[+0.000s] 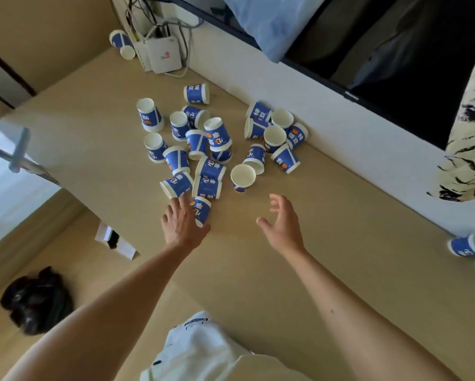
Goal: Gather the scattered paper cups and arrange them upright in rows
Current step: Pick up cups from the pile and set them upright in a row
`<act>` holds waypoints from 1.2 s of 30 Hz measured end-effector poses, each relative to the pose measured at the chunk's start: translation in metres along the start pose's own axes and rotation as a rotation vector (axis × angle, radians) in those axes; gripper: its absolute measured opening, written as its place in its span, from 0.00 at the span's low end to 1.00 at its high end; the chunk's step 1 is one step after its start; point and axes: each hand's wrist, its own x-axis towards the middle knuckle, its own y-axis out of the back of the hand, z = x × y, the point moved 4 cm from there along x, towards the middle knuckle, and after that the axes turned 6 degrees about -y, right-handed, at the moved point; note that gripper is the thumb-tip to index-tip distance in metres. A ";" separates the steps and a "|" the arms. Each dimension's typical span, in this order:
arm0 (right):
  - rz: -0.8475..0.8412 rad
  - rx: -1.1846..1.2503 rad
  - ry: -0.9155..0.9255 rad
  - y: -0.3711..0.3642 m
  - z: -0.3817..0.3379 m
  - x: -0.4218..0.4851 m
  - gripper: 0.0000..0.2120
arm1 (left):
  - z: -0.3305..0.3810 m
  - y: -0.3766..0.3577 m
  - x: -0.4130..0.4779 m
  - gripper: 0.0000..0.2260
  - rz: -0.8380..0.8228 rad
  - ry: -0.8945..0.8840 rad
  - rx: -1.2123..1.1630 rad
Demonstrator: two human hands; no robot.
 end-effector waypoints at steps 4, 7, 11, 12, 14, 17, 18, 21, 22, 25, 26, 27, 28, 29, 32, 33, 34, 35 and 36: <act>-0.002 -0.121 -0.002 -0.014 -0.031 0.031 0.40 | -0.013 -0.011 0.006 0.39 -0.059 -0.021 0.042; 0.032 -0.255 -0.009 -0.025 -0.051 0.057 0.47 | -0.019 -0.016 0.009 0.33 -0.073 -0.082 0.026; 0.010 -0.413 -0.012 -0.044 -0.068 0.089 0.50 | -0.022 -0.012 0.009 0.29 -0.048 -0.214 0.022; -0.006 -0.450 -0.018 -0.049 -0.068 0.095 0.51 | -0.023 -0.010 0.008 0.29 -0.037 -0.242 0.020; -0.044 -0.517 -0.023 -0.057 -0.067 0.104 0.51 | -0.023 -0.004 0.005 0.28 -0.008 -0.277 -0.013; -0.095 -0.609 -0.014 -0.070 -0.062 0.110 0.51 | -0.026 0.004 0.004 0.29 0.016 -0.294 -0.094; -0.109 -0.630 -0.013 -0.074 -0.059 0.110 0.50 | -0.027 0.007 0.004 0.29 0.018 -0.300 -0.120; -0.130 -0.661 -0.018 -0.080 -0.052 0.109 0.45 | -0.028 0.012 0.005 0.27 0.013 -0.335 -0.210; -0.129 -0.657 -0.017 -0.081 -0.049 0.107 0.43 | -0.028 0.013 0.005 0.27 0.011 -0.351 -0.230; -0.112 -0.591 -0.016 -0.078 -0.041 0.099 0.41 | -0.022 0.014 0.007 0.29 0.013 -0.378 -0.249; -0.096 -0.556 -0.020 -0.075 -0.037 0.096 0.41 | -0.019 0.014 0.009 0.31 0.015 -0.379 -0.255; -0.072 -0.517 -0.029 -0.070 -0.034 0.092 0.42 | -0.014 0.014 0.011 0.32 0.012 -0.377 -0.271; -0.043 -0.479 -0.040 -0.065 -0.029 0.087 0.42 | -0.009 0.013 0.012 0.33 0.006 -0.373 -0.297; -0.003 -0.440 -0.056 -0.054 -0.023 0.081 0.42 | 0.002 0.013 0.014 0.33 -0.001 -0.384 -0.321; 0.060 -0.366 -0.102 -0.036 -0.004 0.060 0.37 | 0.020 0.011 0.018 0.33 -0.016 -0.394 -0.357; 0.080 -0.343 -0.132 -0.027 0.005 0.052 0.35 | 0.029 0.010 0.019 0.33 -0.021 -0.413 -0.352; 0.102 -0.315 -0.165 -0.017 0.015 0.044 0.33 | 0.039 0.009 0.019 0.33 -0.027 -0.434 -0.344; 0.130 -0.284 -0.198 -0.005 0.026 0.035 0.32 | 0.049 0.007 0.019 0.32 -0.034 -0.457 -0.343; 0.160 -0.253 -0.227 0.006 0.036 0.026 0.32 | 0.060 0.005 0.019 0.31 -0.043 -0.481 -0.358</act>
